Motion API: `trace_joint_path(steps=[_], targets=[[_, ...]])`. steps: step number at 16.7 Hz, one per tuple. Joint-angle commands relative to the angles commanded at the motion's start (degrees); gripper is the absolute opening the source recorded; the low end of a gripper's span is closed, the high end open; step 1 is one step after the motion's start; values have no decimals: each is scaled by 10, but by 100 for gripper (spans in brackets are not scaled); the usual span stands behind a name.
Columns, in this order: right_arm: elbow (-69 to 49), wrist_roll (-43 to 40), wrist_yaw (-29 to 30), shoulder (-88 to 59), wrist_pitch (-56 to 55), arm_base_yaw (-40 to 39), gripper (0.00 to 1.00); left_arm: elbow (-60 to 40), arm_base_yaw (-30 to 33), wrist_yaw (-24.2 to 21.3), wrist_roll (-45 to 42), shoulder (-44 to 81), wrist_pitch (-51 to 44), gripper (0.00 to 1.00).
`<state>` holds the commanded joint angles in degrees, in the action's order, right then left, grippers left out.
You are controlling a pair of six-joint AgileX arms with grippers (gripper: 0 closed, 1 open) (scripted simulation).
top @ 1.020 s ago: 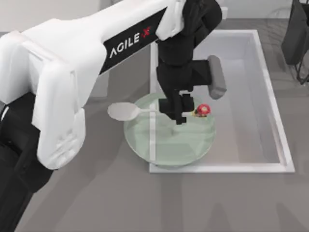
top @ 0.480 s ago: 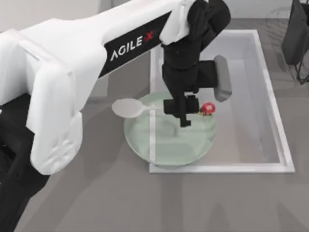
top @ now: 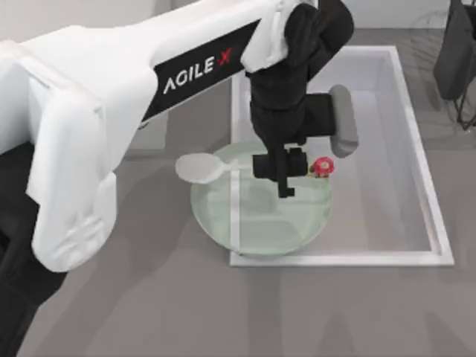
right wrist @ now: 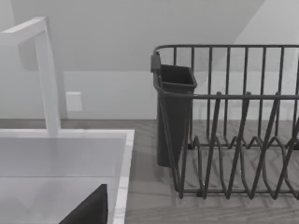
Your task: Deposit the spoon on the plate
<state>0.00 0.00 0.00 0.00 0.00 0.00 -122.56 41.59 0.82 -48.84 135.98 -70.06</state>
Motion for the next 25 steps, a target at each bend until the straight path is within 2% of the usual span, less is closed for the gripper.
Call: trace_joint_path(steps=[15,25], targets=[[0,0,0,0,0,0,100,6,-21,-24,-4,61,10,0],[0,0,0,0,0,0,100,6,-21,-24,-4,61,10,75]])
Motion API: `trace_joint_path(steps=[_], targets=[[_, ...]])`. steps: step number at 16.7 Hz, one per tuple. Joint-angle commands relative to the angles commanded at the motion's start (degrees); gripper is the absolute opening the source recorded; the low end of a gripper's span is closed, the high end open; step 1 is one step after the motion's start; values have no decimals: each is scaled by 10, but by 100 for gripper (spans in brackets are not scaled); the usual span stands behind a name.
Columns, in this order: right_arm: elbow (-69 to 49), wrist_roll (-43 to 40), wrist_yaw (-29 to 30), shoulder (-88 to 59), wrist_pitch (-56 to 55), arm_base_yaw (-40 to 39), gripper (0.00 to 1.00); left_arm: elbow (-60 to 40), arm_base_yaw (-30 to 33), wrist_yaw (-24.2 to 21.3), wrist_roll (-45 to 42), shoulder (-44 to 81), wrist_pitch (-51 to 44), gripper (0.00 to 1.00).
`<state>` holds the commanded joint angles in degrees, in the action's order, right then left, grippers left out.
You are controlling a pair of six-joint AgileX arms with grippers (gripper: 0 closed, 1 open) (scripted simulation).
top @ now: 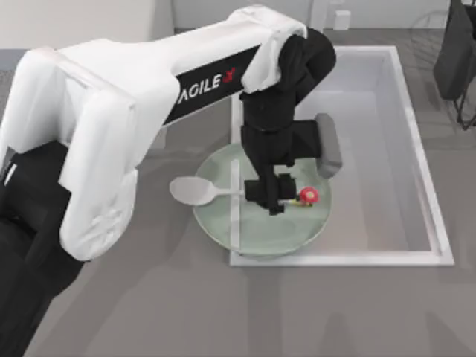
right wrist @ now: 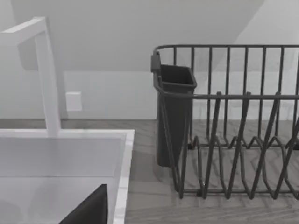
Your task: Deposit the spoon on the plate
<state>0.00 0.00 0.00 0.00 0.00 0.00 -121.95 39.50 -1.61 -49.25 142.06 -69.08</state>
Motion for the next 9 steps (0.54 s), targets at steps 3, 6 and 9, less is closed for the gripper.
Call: trace_joint_path(steps=[3,6,9], targets=[[0,0,0,0,0,0,100,0,0,0,0,0,0,98],[0,0,0,0,0,0,100,0,0,0,0,0,0,100],[0,0,0,0,0,0,100,0,0,0,0,0,0,100]])
